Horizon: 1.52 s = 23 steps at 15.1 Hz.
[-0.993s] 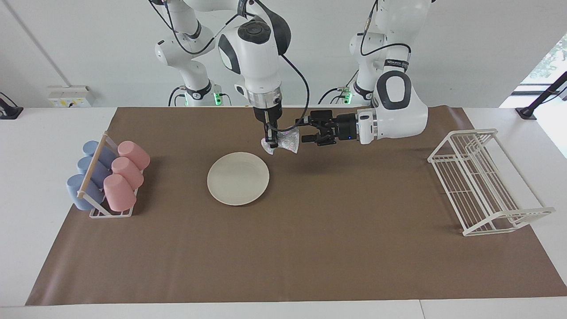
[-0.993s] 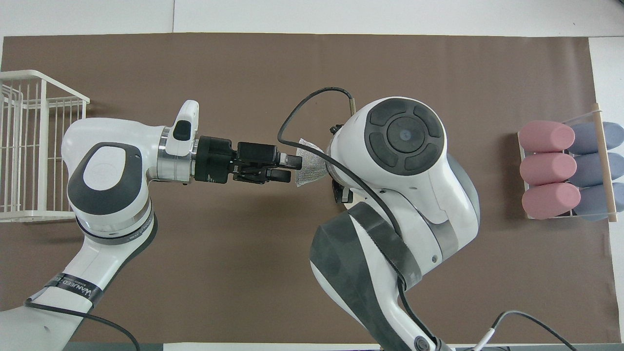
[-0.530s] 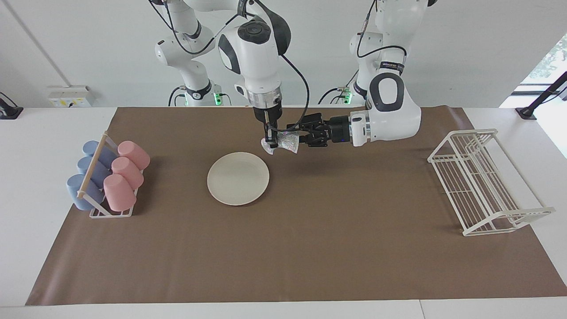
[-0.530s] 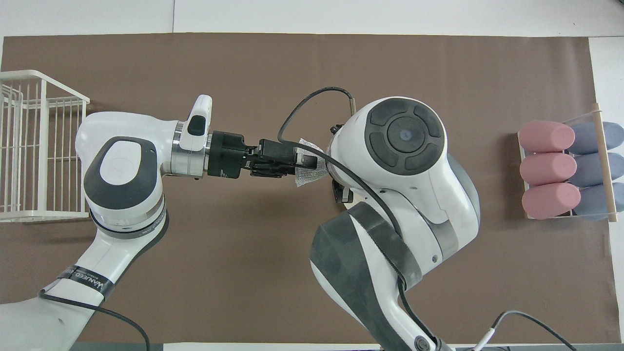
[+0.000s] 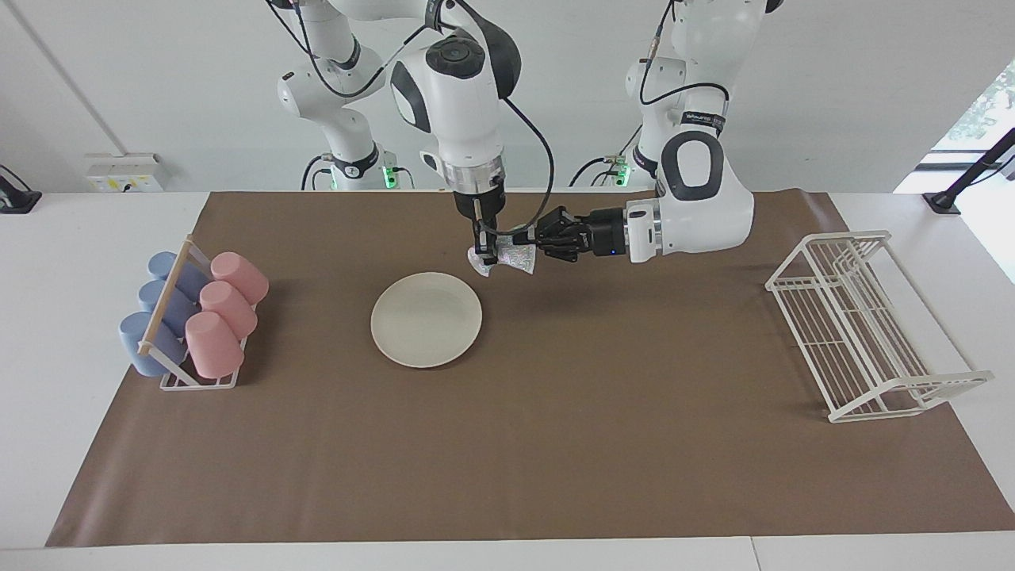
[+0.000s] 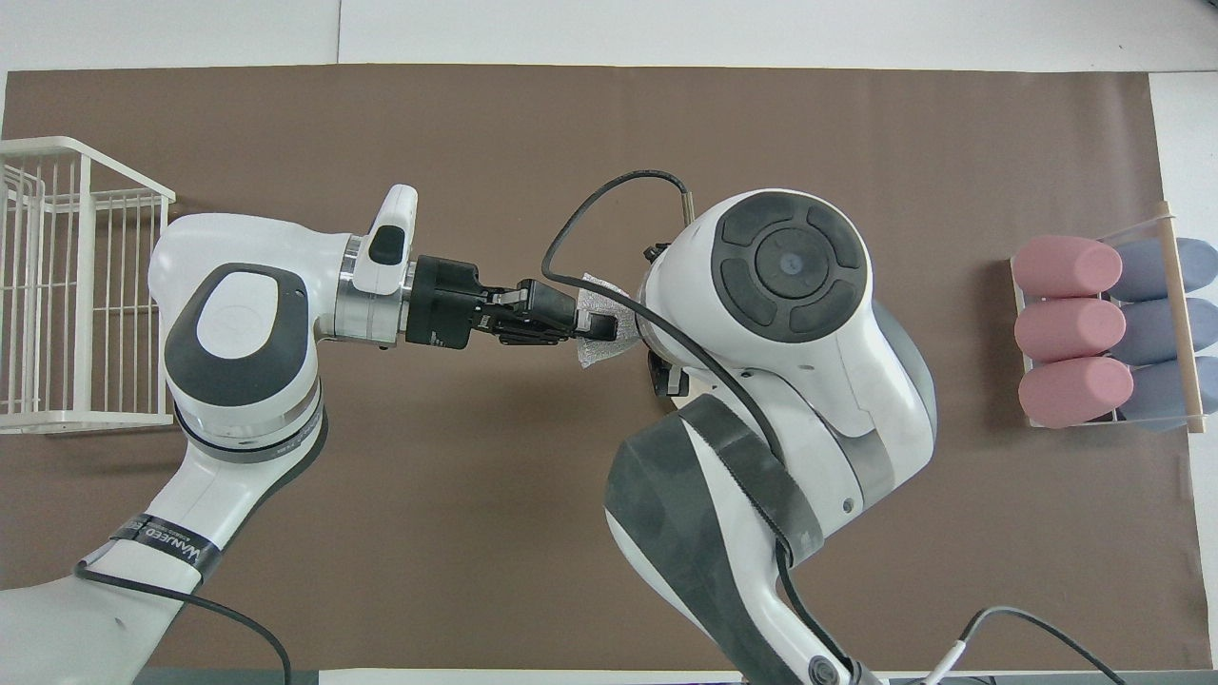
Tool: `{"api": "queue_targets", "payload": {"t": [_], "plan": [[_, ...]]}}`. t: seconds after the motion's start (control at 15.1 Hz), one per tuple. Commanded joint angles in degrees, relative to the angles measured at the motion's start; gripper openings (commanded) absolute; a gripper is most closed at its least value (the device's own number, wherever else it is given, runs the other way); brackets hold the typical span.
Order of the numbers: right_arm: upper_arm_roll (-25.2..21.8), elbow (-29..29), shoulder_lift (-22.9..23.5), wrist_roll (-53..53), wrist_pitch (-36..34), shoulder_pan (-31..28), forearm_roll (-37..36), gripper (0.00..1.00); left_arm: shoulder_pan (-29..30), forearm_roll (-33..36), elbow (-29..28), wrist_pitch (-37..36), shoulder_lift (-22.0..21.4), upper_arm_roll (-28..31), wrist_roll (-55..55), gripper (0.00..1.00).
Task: Wipe plate with sponge
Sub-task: 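Grasp the scrubber with the left gripper and open the right gripper, then carry the scrubber toward the basket while the right gripper returns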
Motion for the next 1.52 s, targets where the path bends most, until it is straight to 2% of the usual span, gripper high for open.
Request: {"api": "queue_targets", "payload": {"t": [0.0,0.07,0.13,0.26,0.6,0.86,1.06,1.26,1.46], "plan": [[0.1,-1.3,-0.9,1.3,0.3,-0.5,-0.9,0.21,-0.3,1.0,1.0,-2.2,0.4,0.8,-1.1,0.00],[0.1,-1.2,-0.9,1.4,0.0,-0.8,-0.9,0.65,-0.3,1.1,1.0,-2.5,0.5,0.8,-1.1,0.00],[0.1,-1.1,-1.0,1.5,-0.5,-0.8,-0.9,1.00,-0.2,1.2,1.0,-2.8,0.4,0.9,-1.1,0.00],[-0.1,-1.3,-1.8,0.4,-2.6,-1.0,-0.9,1.00,0.6,2.6,1.0,-3.0,0.4,0.9,-1.5,0.00],[-0.3,-1.4,-6.1,-15.6,-14.5,-5.4,-0.9,1.00,3.4,9.7,1.6,-5.5,-1.3,1.0,-5.7,0.00],[-0.5,-1.3,-10.9,-30.3,-21.4,-15.2,-0.9,1.00,8.5,19.9,7.7,-11.5,-1.6,1.0,-13.7,0.00],[-0.5,-1.2,-13.4,-45.5,-28.0,-24.3,-0.9,1.00,8.9,30.5,13.4,-11.8,-2.3,1.0,-23.0,0.00],[-0.6,-1.1,-13.5,-62.5,-29.5,-31.9,-0.9,1.00,8.4,40.2,18.5,-13.1,-1.9,0.9,-29.7,0.00],[-0.6,-1.1,-13.5,-80.2,-29.6,-37.5,-0.9,1.00,7.5,56.3,23.3,-17.4,-1.4,0.4,-32.7,0.00]]}}
